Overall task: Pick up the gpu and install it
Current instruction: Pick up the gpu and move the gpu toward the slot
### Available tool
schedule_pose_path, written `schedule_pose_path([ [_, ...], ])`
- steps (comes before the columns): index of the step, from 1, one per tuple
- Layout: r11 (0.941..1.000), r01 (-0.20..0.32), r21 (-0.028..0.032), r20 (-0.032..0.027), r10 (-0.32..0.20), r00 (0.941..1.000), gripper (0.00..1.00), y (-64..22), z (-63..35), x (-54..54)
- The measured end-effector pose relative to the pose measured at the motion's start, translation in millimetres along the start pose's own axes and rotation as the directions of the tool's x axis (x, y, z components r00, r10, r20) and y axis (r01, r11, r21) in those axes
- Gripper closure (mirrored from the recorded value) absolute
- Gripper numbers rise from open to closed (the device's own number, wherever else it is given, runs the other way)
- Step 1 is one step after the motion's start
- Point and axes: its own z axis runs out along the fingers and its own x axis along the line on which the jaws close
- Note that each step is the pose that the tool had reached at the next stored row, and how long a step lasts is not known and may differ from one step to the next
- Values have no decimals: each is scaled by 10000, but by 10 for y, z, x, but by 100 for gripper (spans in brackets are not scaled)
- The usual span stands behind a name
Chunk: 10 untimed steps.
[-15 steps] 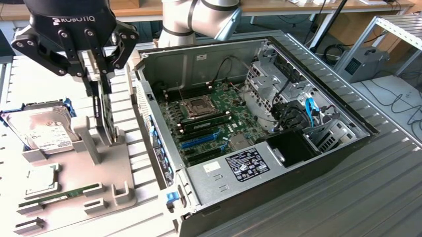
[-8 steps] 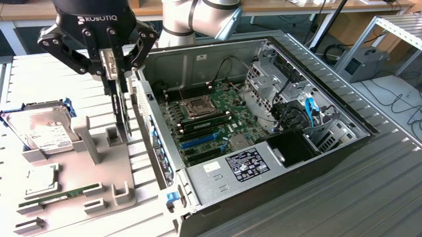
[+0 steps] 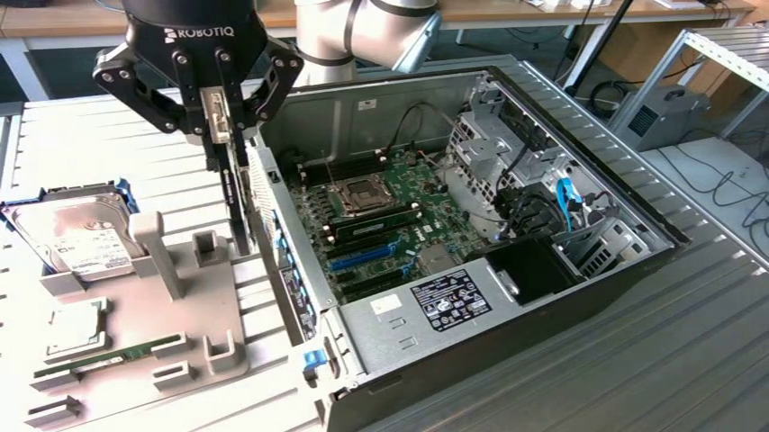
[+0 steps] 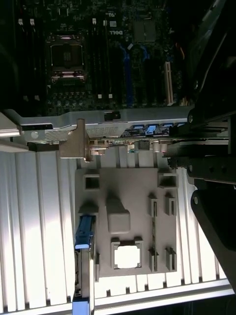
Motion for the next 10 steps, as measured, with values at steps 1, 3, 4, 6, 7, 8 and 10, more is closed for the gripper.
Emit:
schedule_pose_path([
  [1,10000,0,2,0,0,10000,73,0,0,-4],
  [3,10000,0,8,1,0,10000,73,1,1,-12],
  [4,10000,0,11,1,0,10000,73,1,1,-17],
  [6,10000,0,19,2,0,10000,73,2,1,-28],
  [7,10000,1,27,2,-1,10000,73,3,2,-40],
  [8,10000,1,34,3,-1,10000,73,4,2,-50],
  [10,10000,1,41,3,-1,10000,73,5,3,-61],
])
